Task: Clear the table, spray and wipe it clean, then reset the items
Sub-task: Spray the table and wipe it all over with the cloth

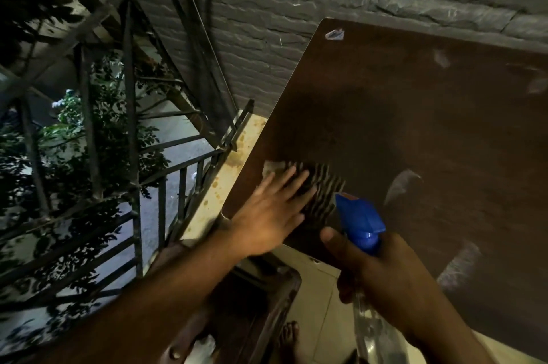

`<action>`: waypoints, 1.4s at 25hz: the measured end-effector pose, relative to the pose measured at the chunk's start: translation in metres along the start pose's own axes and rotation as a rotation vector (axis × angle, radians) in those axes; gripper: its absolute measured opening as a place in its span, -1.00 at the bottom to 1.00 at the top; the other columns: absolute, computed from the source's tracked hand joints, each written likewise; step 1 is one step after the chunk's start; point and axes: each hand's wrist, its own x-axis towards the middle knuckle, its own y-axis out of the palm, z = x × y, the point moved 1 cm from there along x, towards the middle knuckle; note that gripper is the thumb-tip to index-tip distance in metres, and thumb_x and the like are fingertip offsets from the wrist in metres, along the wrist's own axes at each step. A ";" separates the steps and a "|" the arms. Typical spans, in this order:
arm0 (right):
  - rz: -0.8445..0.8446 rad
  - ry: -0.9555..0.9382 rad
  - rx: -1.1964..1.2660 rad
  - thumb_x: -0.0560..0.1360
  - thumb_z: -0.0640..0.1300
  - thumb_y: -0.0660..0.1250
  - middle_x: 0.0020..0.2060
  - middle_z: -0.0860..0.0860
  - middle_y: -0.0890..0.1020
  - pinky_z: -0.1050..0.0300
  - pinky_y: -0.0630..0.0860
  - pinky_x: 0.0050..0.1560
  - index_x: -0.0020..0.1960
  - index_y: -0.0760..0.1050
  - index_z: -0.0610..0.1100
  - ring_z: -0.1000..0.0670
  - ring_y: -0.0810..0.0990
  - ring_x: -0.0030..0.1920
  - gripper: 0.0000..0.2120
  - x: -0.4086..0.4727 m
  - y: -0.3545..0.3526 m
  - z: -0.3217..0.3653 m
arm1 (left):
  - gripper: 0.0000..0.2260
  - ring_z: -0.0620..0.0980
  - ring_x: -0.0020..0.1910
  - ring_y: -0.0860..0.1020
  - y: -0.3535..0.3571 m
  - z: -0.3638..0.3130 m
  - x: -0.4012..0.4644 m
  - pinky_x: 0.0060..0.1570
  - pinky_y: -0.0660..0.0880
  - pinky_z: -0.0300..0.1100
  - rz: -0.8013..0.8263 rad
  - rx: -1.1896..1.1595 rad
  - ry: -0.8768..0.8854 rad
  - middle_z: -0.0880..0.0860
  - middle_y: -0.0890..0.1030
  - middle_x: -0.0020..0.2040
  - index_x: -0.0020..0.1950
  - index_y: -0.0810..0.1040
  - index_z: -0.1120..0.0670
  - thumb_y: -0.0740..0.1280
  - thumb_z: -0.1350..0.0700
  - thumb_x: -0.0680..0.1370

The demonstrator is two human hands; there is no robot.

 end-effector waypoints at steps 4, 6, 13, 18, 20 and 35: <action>0.011 0.034 -0.024 0.19 0.39 0.24 -0.49 -0.07 0.66 0.28 0.50 -0.37 -0.20 0.53 -0.04 0.03 0.62 -0.45 -0.49 0.000 0.000 -0.003 | -0.51 -0.08 0.56 -0.17 0.005 0.014 -0.040 0.50 -0.18 -0.03 -0.033 -0.042 0.039 -0.05 0.02 0.58 0.54 0.16 -0.07 0.03 -0.13 0.61; -0.014 0.030 -0.007 0.23 0.37 0.27 -0.48 -0.07 0.66 0.24 0.53 -0.33 -0.18 0.51 -0.03 0.01 0.63 -0.45 -0.53 0.004 -0.002 -0.005 | -0.50 -0.08 0.55 -0.22 -0.003 0.013 0.000 0.51 -0.20 0.00 -0.030 -0.052 0.002 -0.06 -0.06 0.59 0.56 0.07 -0.10 -0.03 -0.15 0.62; -0.134 0.022 0.103 0.17 0.33 0.33 -0.45 -0.05 0.67 0.00 0.61 -0.25 -0.15 0.49 -0.02 -0.07 0.67 -0.41 -0.53 0.006 -0.018 0.005 | -0.49 0.09 0.56 -0.17 -0.005 -0.027 0.087 0.51 -0.13 0.15 -0.021 0.002 -0.141 0.05 -0.05 0.60 0.57 0.01 -0.06 -0.09 -0.14 0.62; -0.145 0.064 0.123 0.05 0.41 0.29 -0.41 -0.08 0.68 -0.09 0.62 -0.13 -0.14 0.49 -0.07 -0.07 0.68 -0.39 -0.37 0.004 -0.033 0.007 | -0.47 0.05 0.57 0.02 0.008 -0.038 -0.036 0.44 -0.02 0.06 -0.037 0.066 0.236 0.00 0.08 0.59 0.56 0.08 -0.12 0.07 -0.15 0.60; -0.162 0.056 0.107 0.06 0.43 0.29 -0.47 -0.01 0.65 -0.06 0.59 -0.16 -0.20 0.50 -0.04 -0.01 0.63 -0.43 -0.41 0.009 -0.035 0.005 | -0.49 0.02 0.57 -0.06 0.006 -0.025 -0.008 0.46 -0.05 0.05 -0.035 0.111 0.193 -0.02 0.03 0.60 0.56 0.04 -0.12 0.03 -0.15 0.63; -0.316 0.051 0.154 0.41 0.30 0.27 -0.17 -0.25 0.68 0.03 0.60 -0.26 -0.06 0.45 -0.04 -0.13 0.65 -0.28 -0.60 0.053 -0.112 0.054 | -0.53 0.03 0.56 0.07 0.007 -0.036 0.012 0.39 0.11 0.05 -0.065 -0.028 0.156 0.01 0.19 0.56 0.51 0.26 -0.10 0.08 -0.15 0.60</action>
